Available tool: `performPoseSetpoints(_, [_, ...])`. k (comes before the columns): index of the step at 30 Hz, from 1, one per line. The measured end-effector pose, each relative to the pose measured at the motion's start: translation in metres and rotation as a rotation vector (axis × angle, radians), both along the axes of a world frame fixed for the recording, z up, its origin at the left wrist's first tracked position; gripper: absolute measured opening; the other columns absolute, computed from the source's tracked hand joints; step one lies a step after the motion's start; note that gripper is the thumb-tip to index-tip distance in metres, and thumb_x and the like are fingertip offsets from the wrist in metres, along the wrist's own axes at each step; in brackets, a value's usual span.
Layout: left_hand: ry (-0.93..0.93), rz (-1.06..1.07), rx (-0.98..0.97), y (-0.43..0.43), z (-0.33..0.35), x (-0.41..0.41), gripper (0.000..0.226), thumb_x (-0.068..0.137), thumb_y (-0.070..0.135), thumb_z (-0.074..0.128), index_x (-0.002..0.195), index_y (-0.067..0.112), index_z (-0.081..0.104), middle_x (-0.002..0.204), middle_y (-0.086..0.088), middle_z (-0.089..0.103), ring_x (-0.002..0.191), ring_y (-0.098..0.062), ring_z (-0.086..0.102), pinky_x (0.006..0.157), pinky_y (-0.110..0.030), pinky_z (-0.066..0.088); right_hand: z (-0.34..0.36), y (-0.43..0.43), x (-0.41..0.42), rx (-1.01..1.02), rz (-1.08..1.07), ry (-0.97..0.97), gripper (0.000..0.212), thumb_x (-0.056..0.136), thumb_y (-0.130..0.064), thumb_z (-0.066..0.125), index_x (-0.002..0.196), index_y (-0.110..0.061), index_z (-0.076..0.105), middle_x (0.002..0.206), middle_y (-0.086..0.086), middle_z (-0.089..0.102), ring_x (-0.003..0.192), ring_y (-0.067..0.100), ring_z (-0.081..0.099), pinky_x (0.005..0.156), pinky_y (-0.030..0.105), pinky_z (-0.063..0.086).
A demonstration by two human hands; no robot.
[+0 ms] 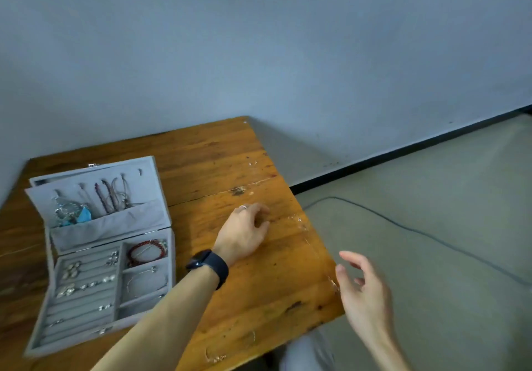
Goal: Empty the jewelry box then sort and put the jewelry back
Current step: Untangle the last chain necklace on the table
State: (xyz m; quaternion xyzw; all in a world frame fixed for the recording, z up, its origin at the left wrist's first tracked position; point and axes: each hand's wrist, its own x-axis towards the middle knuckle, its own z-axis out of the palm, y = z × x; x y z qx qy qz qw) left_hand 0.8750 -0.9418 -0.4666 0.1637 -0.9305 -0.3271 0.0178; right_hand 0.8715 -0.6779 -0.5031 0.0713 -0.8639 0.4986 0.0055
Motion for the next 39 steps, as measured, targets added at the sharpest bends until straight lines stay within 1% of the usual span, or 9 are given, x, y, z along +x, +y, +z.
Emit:
performPoseSetpoints(4, [-0.032,-0.038,-0.004,0.048,-0.008,0.003,0.038,0.097,0.035,0.057,0.135,0.028,0.053,0.133,-0.002,0.054,0.121,-0.021,0.051,0.099,-0.030,0.046,-0.022,0.019,0.028,0.008,-0.082,-0.029,0.025,0.088,-0.018,0.072,0.108,-0.031,0.067,0.107,-0.013,0.065,0.100,0.022,0.063,0.091,0.045,0.051])
performPoseSetpoints(8, [-0.037,-0.046,-0.091,0.081,-0.017,0.003,0.047,0.098,0.043,0.054,0.143,0.030,0.046,0.148,-0.003,0.043,0.132,-0.028,0.044,0.109,-0.043,0.041,-0.027,0.020,0.036,-0.063,-0.081,-0.059,0.021,0.089,-0.022,0.071,0.107,-0.031,0.067,0.105,-0.014,0.067,0.100,0.012,0.063,0.089,0.041,0.052])
performPoseSetpoints(12, [-0.066,-0.044,-0.226,0.097,-0.026,0.007,0.051,0.099,0.056,0.043,0.148,0.042,0.038,0.161,0.001,0.027,0.145,-0.027,0.028,0.121,-0.046,0.021,-0.025,0.016,0.038,-0.149,-0.124,-0.119,0.011,0.091,-0.034,0.069,0.101,-0.033,0.066,0.099,-0.015,0.068,0.096,0.003,0.062,0.087,0.033,0.053])
performPoseSetpoints(16, [-0.069,-0.048,-0.303,0.103,-0.035,0.012,0.053,0.100,0.060,0.035,0.151,0.045,0.031,0.165,0.004,0.019,0.150,-0.025,0.019,0.124,-0.047,0.009,-0.029,0.007,0.037,-0.061,-0.135,-0.040,0.017,0.086,-0.045,0.073,0.098,-0.034,0.068,0.097,-0.015,0.064,0.092,0.004,0.057,0.076,0.019,0.042])
performPoseSetpoints(21, [-0.096,-0.085,-0.309,0.101,-0.033,0.015,0.053,0.102,0.060,0.030,0.153,0.046,0.027,0.167,0.005,0.013,0.154,-0.023,0.011,0.125,-0.046,0.005,-0.028,0.002,0.036,-0.026,-0.145,-0.042,0.009,0.087,-0.033,0.074,0.092,-0.031,0.067,0.094,-0.012,0.060,0.094,0.015,0.057,0.077,0.021,0.035])
performPoseSetpoints(24, [-0.109,-0.130,-0.316,0.098,-0.029,0.020,0.046,0.102,0.058,0.035,0.147,0.047,0.034,0.165,0.003,0.018,0.151,-0.025,0.019,0.124,-0.047,0.012,-0.021,0.014,0.036,-0.013,-0.110,-0.035,0.010,0.088,-0.026,0.074,0.089,-0.028,0.064,0.094,-0.015,0.058,0.096,0.017,0.056,0.079,0.019,0.031])
performPoseSetpoints(28, [-0.086,-0.213,-0.500,0.098,-0.013,0.025,0.034,0.100,0.056,0.042,0.130,0.044,0.052,0.156,0.003,0.034,0.136,-0.023,0.040,0.112,-0.044,0.035,0.010,0.041,0.026,0.010,-0.023,-0.035,0.006,0.091,-0.024,0.069,0.090,-0.026,0.063,0.087,-0.014,0.065,0.088,0.014,0.062,0.079,0.027,0.044])
performPoseSetpoints(32, [-0.078,-0.322,-0.595,0.108,0.006,0.029,0.024,0.103,0.044,0.043,0.118,0.034,0.059,0.145,0.004,0.048,0.125,-0.022,0.046,0.101,-0.038,0.036,0.055,0.068,0.013,0.069,0.124,-0.119,0.004,0.092,-0.026,0.068,0.092,-0.031,0.068,0.082,-0.023,0.064,0.081,0.000,0.062,0.075,0.012,0.042])
performPoseSetpoints(39, [0.172,-0.256,-0.197,0.113,0.054,0.057,0.015,0.104,0.042,0.042,0.107,0.029,0.049,0.103,0.001,0.062,0.088,-0.021,0.061,0.076,-0.040,0.052,0.109,0.092,0.002,-0.056,0.067,-0.165,0.010,0.086,-0.028,0.074,0.094,-0.032,0.070,0.089,-0.013,0.074,0.087,0.002,0.067,0.072,0.018,0.045])
